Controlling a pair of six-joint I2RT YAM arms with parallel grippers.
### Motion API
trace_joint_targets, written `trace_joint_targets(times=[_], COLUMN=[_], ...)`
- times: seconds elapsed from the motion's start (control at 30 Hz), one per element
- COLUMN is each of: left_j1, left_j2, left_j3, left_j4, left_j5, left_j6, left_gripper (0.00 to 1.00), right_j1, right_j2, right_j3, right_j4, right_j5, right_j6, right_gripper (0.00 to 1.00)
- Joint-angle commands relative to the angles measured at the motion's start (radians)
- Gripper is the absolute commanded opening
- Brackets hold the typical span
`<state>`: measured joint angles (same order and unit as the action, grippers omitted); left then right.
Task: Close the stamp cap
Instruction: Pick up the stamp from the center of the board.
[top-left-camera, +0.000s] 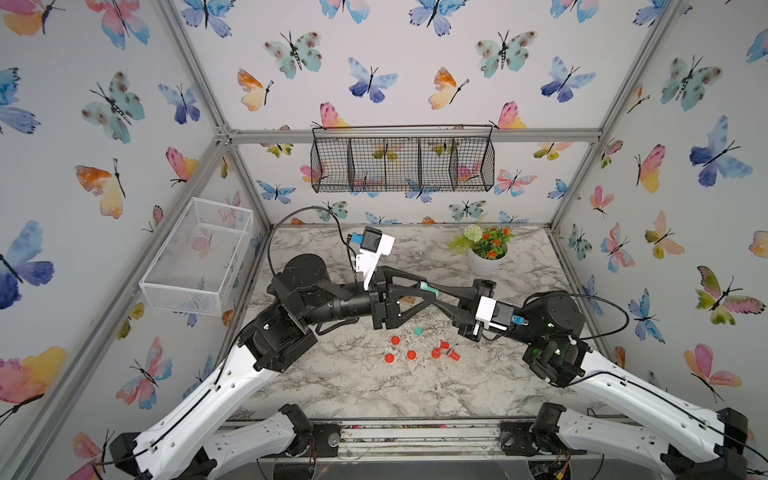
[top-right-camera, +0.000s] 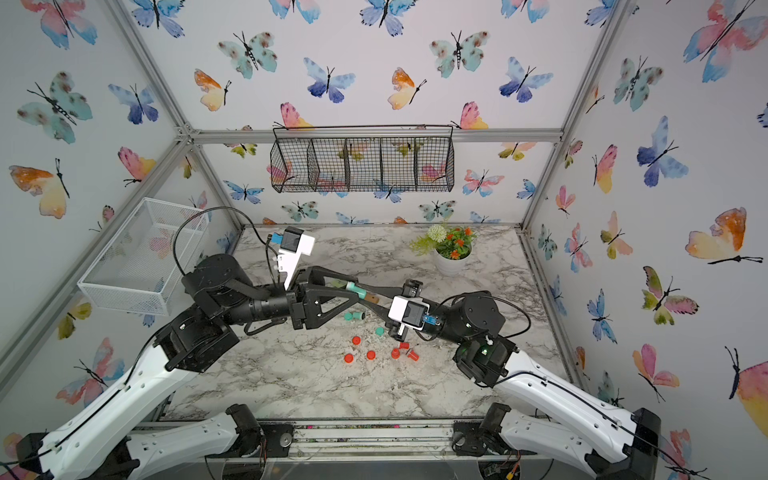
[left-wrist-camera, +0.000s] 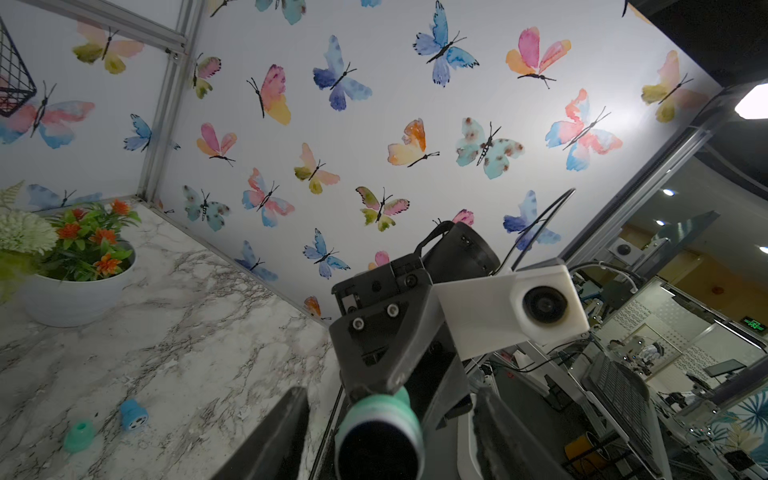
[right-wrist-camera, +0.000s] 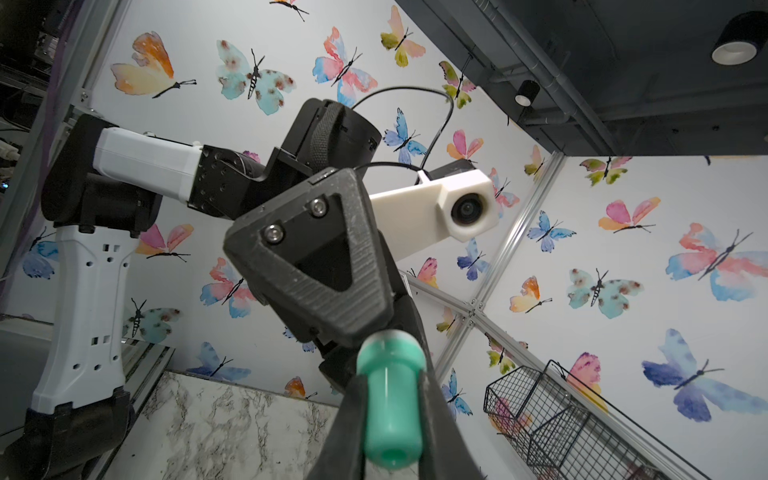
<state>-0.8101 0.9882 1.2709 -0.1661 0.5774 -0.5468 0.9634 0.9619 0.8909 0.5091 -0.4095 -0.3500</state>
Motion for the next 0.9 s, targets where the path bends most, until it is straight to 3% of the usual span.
trace_joint_targets(times=[0.0,0.2,0.5,0.67,0.87], left_j1=[0.046,0.108,0.245,0.415,0.584], left_j2=[-0.031,-0.041,-0.047,-0.069,-0.063], left_j3=[0.018,0.000,-0.168,-0.324,-0.448], left_j4=[-0.150,-0.298,-0.317,-0.229,-0.157], left_j5=[-0.175,-0.378,-0.483,-0.386,-0.319], left_j6=[0.088,0.171,0.231,0.233,0.264], left_gripper=[0.71,0.75,0.77,0.77,0.77], right_j1=[0.003,0.003,0.003,0.002,-0.016], right_j2=[0.015,0.075,0.298,0.425,0.576], right_j3=[-0.014,-0.006,0.108,0.180,0.236], right_j4=[-0.115,-0.247,-0.505,-0.638,-0.759], right_j5=[0.094,0.210,0.405,0.480,0.455], right_j6=[0.024,0.094,0.323,0.429,0.493], right_gripper=[0.05,0.02,0.02,0.02,0.04])
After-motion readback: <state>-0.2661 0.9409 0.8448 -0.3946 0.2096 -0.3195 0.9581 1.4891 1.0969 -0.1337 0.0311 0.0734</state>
